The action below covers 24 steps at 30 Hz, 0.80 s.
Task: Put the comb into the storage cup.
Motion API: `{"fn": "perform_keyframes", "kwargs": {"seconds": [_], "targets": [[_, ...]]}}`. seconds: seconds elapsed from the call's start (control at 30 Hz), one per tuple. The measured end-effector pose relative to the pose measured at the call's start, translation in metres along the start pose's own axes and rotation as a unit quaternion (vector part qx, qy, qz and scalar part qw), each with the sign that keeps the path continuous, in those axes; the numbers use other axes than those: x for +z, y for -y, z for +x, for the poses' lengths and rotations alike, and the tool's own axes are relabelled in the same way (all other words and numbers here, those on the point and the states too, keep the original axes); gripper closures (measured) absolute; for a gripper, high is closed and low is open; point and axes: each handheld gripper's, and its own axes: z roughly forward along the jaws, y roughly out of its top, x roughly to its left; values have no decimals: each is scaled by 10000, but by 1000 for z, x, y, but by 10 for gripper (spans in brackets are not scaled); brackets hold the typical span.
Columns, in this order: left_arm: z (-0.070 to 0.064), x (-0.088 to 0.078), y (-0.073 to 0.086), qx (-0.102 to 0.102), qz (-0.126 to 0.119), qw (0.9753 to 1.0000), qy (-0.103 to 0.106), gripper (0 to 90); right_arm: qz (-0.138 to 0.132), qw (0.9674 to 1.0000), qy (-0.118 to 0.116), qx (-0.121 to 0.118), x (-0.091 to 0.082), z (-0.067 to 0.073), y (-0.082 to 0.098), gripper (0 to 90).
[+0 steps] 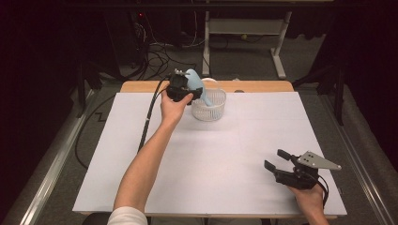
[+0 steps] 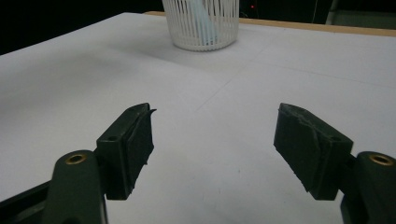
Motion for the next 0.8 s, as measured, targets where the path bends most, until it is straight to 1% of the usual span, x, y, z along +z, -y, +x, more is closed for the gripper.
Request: {"fn": "perform_keyframes", "kwargs": {"seconds": [0.2, 0.8], "targets": [[4, -1, 2, -32, 44, 10000, 6, 327, -1, 10000, 8, -5, 0, 0, 0, 288], [9, 0, 6, -105, 228, 9997, 4, 300, -14, 10000, -14, -20, 0, 1, 0, 288]]}}
